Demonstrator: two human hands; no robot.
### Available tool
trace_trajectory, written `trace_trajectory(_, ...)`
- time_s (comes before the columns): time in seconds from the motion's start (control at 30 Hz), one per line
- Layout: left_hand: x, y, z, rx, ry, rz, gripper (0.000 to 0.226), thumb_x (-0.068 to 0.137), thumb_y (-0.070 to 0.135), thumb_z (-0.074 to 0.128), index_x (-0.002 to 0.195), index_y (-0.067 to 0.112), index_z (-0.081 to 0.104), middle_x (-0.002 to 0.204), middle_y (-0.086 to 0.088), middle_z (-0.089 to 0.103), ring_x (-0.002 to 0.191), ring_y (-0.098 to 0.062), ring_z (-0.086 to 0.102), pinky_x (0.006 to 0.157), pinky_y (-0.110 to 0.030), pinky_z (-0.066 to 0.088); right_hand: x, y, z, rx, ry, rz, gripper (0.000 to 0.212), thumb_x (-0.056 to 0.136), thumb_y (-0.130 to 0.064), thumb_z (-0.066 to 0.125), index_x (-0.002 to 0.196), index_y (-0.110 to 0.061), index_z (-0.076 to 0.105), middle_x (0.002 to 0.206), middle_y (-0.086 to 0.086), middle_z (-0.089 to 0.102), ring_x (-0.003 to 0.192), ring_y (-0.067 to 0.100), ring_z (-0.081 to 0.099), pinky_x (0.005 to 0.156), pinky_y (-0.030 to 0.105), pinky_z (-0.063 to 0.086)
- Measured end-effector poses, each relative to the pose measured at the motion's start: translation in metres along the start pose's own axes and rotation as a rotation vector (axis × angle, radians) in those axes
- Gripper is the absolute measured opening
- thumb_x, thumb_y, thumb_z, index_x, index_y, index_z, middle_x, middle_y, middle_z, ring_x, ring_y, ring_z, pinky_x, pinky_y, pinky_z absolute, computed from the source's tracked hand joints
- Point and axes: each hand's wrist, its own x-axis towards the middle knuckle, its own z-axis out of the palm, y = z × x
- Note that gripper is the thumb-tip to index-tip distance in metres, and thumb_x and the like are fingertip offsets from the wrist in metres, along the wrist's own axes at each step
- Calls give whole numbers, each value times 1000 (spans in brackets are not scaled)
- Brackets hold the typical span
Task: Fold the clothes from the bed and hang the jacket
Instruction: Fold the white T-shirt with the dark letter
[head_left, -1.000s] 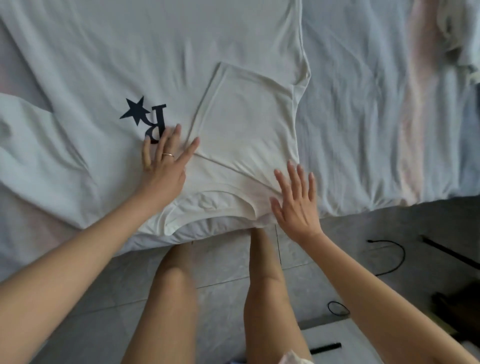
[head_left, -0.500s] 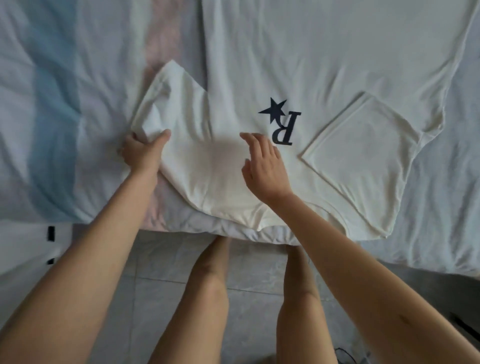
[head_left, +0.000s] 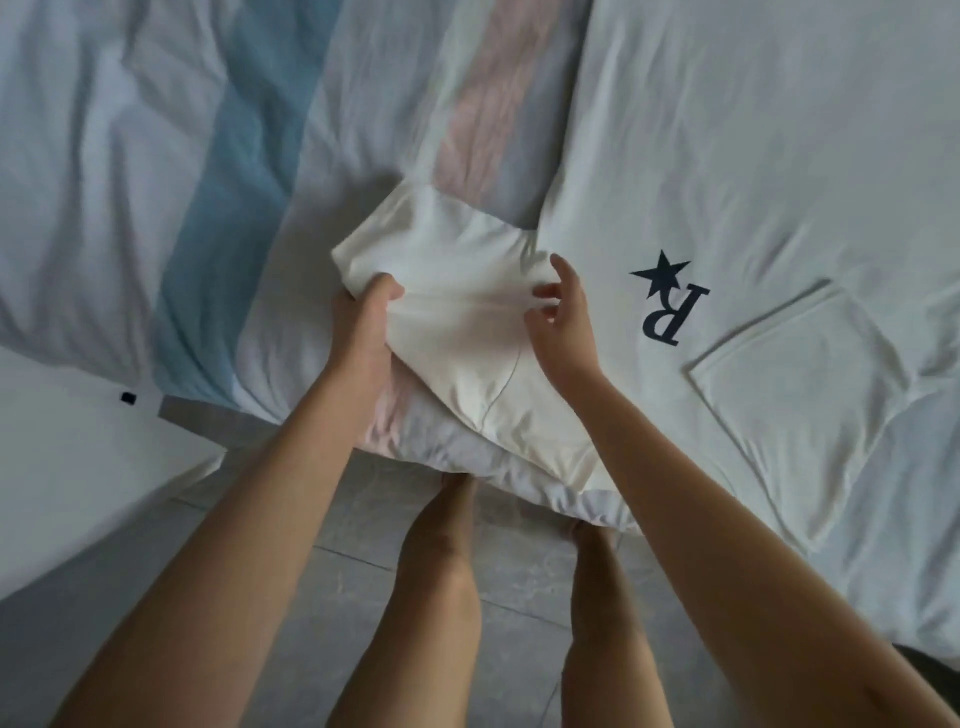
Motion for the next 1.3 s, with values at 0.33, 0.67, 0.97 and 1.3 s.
trace_trajectory(0.33,-45,-8,10,164,63,362,21,73,-5,54,82,14,54,81,2,57,73,-10,53,69,-23,46,20,-15,-4,232,-353,273,62,88,-45,50,146,-36,29,137,0,41,116,15,44,103,32,32)
trace_trajectory(0.67,-70,-50,76,1320,-874,869,60,82,27,64,134,11,39,152,-18,27,134,-31,39,105,-50,37,-47,77,-84,1597,258,514,59,93,-56,36,123,-12,60,122,13,64,113,30,60,100,45,43)
trace_trajectory(0.97,2,-30,147,1667,-679,1166,62,78,10,61,137,5,42,144,-17,41,133,-34,39,108,-41,28,-53,83,-85,204,511,189,62,75,-38,75,124,-26,39,109,-4,52,79,9,61,61,22,50)
trace_trajectory(1.3,12,-44,212,1520,-748,767,23,94,17,55,109,0,58,109,-19,62,100,-30,57,75,-28,36,-59,94,-87,180,730,431,18,88,-2,47,94,-15,57,101,2,61,80,13,52,63,20,31)
